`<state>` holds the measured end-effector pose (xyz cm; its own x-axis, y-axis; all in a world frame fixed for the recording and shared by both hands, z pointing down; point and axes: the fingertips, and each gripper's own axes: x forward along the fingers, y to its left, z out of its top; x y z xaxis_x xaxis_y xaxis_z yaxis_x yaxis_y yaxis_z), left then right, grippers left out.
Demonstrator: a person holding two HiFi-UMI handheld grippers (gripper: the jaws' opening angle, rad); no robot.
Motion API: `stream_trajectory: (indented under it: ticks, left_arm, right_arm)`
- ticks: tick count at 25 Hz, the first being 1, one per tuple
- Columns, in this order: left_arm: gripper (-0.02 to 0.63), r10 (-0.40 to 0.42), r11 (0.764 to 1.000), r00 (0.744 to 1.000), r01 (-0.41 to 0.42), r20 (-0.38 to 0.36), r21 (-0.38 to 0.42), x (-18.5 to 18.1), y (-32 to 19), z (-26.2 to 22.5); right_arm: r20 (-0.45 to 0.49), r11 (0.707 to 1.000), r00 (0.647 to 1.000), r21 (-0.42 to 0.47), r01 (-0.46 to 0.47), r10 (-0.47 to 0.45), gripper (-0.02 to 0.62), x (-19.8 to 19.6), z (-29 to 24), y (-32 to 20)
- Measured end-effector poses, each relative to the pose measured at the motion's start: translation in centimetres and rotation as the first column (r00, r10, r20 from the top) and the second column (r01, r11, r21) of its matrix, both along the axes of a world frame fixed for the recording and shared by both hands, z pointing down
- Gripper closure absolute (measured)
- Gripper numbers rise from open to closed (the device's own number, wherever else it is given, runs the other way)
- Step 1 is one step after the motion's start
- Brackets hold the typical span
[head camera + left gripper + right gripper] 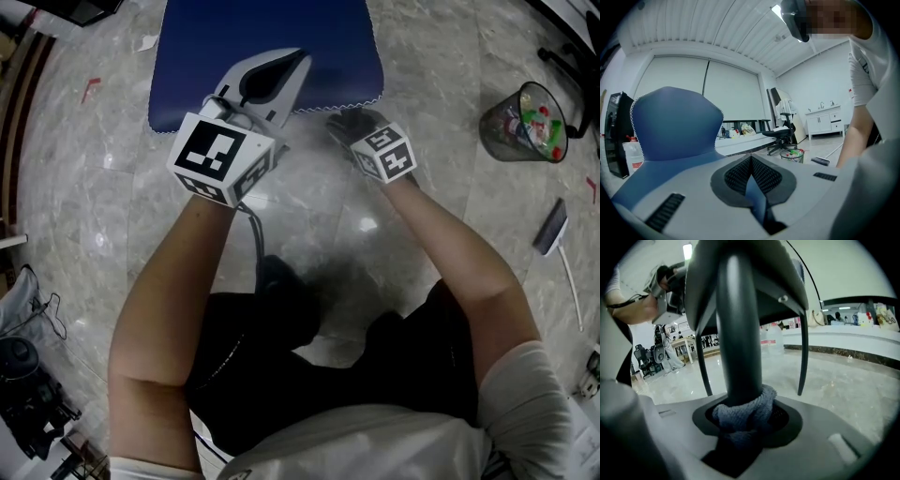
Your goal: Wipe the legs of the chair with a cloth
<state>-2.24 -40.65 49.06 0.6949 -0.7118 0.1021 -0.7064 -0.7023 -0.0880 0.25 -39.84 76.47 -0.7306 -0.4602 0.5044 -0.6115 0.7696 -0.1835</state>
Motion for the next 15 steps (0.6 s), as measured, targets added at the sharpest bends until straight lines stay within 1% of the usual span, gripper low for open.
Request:
stream_trajectory:
  ticks: [5, 8, 10, 15]
  left_arm:
    - [0.6, -0.007, 1.0, 1.0, 0.007, 0.001, -0.009, -0.2, -0.2, 0.1]
    - [0.6, -0.004, 1.0, 1.0, 0.004, -0.009, -0.008, -0.2, -0.2, 0.0]
    - [0.6, -0.002, 1.0, 1.0, 0.002, -0.012, -0.005, -0.2, -0.1, -0.1]
    - [0.6, -0.003, 1.0, 1.0, 0.003, -0.011, -0.006, -0.1, 0.0, -0.1]
  right_arm:
    - [0.132, 0.993, 0.991, 0.114, -0.042, 0.026, 0.428, 0.4, -7.3, -0.8]
    - [0.175, 0.983, 0.984, 0.172, -0.062, 0.032, 0.428, 0.7, -10.8, -1.2]
    - [0.189, 0.98, 0.982, 0.19, -0.065, 0.029, 0.43, 0.8, -11.9, -1.3]
    - [0.193, 0.978, 0.981, 0.196, -0.073, 0.034, 0.442, 1.1, -12.0, -1.2]
